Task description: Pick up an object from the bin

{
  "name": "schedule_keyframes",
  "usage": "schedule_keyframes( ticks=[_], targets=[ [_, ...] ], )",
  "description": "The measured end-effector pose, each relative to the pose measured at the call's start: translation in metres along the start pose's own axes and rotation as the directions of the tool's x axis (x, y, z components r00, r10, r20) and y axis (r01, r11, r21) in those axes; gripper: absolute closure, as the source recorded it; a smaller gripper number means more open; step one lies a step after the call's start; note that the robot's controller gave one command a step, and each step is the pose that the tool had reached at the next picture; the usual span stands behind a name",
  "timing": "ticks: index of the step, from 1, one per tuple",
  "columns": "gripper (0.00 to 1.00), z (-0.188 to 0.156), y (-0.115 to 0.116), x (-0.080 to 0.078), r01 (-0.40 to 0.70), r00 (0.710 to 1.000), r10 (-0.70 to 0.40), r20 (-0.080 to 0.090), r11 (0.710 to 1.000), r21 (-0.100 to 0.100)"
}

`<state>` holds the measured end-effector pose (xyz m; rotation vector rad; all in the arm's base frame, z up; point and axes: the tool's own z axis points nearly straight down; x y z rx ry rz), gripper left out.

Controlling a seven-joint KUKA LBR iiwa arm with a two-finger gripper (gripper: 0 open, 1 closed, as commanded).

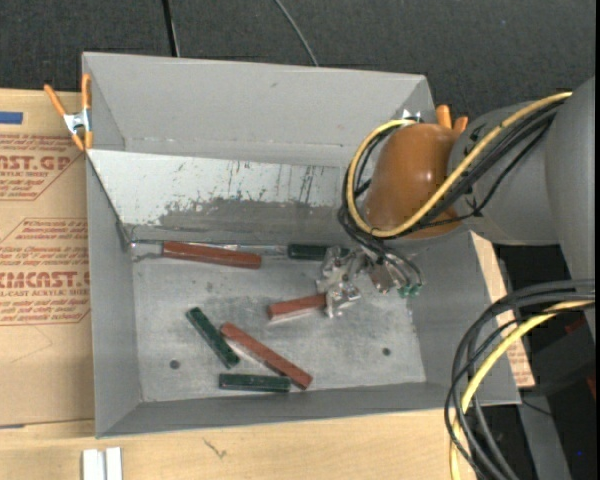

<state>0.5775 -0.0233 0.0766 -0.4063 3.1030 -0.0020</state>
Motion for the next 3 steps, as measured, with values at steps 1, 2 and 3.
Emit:
schedule_keyframes(
  ticks=[1, 2, 3],
  targets=[
    [1.0, 0.0, 0.0, 0.0, 0.0, 1.0, 0.0, 0.0, 1.0, 0.0],
    [1.0, -0.196, 0.011, -0.01, -0.02, 1.0, 0.02, -0.012, 1.0, -0.003],
    [1.0, -0.211, 0.011, -0.011, -0.022, 1.0, 0.022, -0.012, 1.0, -0.002]
  ],
)
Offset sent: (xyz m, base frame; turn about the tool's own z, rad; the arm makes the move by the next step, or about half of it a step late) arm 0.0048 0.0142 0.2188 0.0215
